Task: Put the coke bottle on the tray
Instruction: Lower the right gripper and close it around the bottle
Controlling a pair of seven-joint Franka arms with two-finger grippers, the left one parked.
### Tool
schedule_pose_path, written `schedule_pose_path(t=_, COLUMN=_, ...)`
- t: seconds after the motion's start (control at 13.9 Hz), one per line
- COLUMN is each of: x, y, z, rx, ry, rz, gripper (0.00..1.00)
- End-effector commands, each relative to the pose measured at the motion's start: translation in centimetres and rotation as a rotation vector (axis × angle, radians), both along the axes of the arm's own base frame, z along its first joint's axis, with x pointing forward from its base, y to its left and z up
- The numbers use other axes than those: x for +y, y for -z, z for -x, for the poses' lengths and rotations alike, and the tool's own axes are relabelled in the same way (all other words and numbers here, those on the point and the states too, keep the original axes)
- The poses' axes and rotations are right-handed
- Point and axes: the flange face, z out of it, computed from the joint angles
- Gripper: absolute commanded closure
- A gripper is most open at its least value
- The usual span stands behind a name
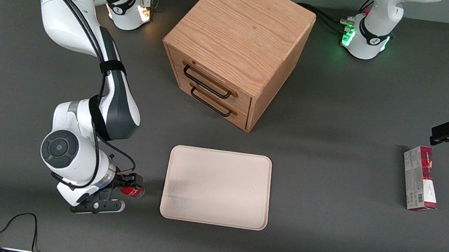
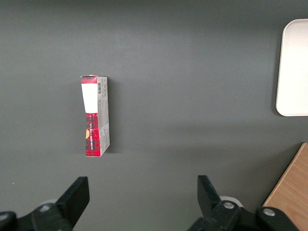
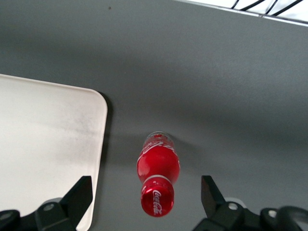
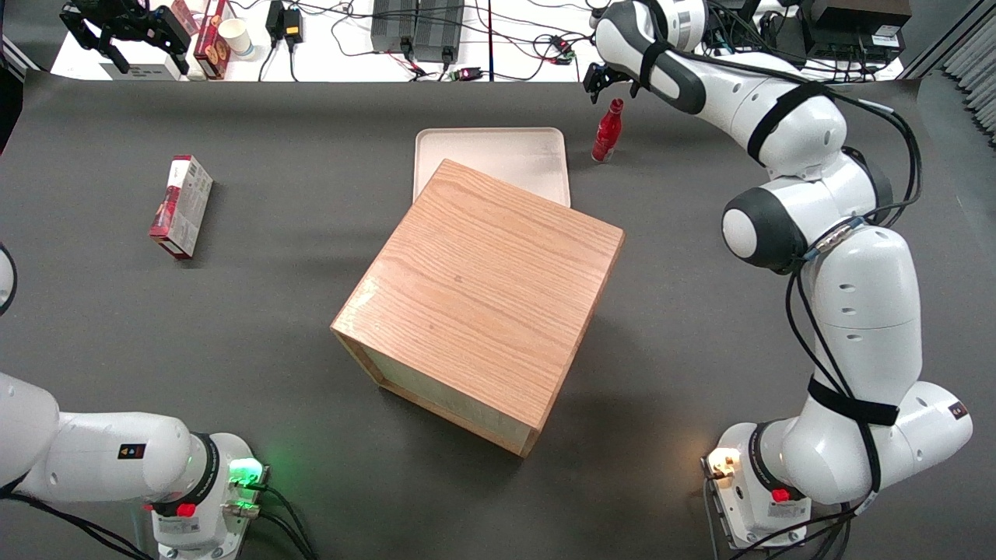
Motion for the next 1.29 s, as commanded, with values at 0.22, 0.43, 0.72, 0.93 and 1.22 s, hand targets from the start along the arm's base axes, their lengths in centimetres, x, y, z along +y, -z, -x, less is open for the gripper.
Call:
schedule_pose_path(t=0.22, x=-0.4, y=1.9, z=0.6, rx=0.05, ry=0.012, rz=-0.01, gripper=0.0)
schedule_pose_path(t=0.43, x=-0.5, y=2.5, z=0.7, rx=0.06, ry=0.015, rz=-0.006, gripper=0.0)
schedule_pose_path(t=0.72, x=-0.6, y=2.1, z=0.7, rx=0.055, ry=0.023, rz=-0.005, gripper=0.38)
schedule_pose_path(t=0.93, x=-0.9, y=1.5, z=0.6, rx=0.049, ry=0.016, rz=-0.001, gripper=0.73)
schedule_pose_path(t=1.22, x=-1.2, y=0.8, z=0.6, rx=0.045, ry=0.016, rz=0.002, gripper=0.86)
